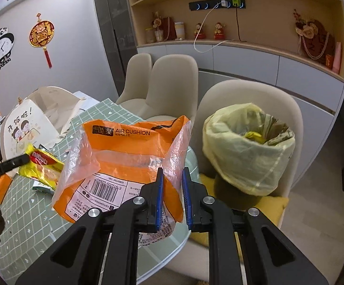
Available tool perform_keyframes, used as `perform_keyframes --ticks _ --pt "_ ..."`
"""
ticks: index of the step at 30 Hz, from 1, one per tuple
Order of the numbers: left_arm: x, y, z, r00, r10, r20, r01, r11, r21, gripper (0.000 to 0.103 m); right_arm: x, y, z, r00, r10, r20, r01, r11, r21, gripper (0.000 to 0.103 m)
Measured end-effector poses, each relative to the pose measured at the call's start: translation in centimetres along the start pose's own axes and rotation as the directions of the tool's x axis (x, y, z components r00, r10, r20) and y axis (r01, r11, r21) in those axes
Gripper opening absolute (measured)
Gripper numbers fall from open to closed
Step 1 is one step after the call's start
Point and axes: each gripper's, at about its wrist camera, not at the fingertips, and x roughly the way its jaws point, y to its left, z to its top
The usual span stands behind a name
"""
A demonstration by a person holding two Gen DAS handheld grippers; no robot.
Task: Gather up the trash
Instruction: 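Carry the yellow wrapper and the orange bag toward the yellow bag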
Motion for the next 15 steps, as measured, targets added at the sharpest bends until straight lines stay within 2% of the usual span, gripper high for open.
perform_keyframes --ticks 4,7,13,15 --pt "2.1 -3.4 1.9 1.000 0.008 0.014 -0.008 1.000 -0.005 0.007 1.5 -3.2 2.2 1.000 0.026 0.013 -0.026 1.000 -0.013 0.016" --pt "4.7 -6.2 3.9 1.000 -0.028 0.008 0.028 0.999 -0.030 0.007 2.0 -5.6 4.0 0.999 0.028 0.038 -0.027 0.999 -0.026 0.016" --pt "9.7 -11.9 7.5 0.994 -0.107 -0.007 0.107 0.994 -0.037 0.007 2.0 -11.4 7.3 0.995 -0.017 0.103 0.020 0.999 -0.029 0.016" --pt "11.1 -14.1 8.4 0.991 -0.133 -0.018 0.132 0.991 -0.019 0.007 2.0 -13.7 8.2 0.991 -0.055 0.123 0.060 0.998 -0.029 0.016"
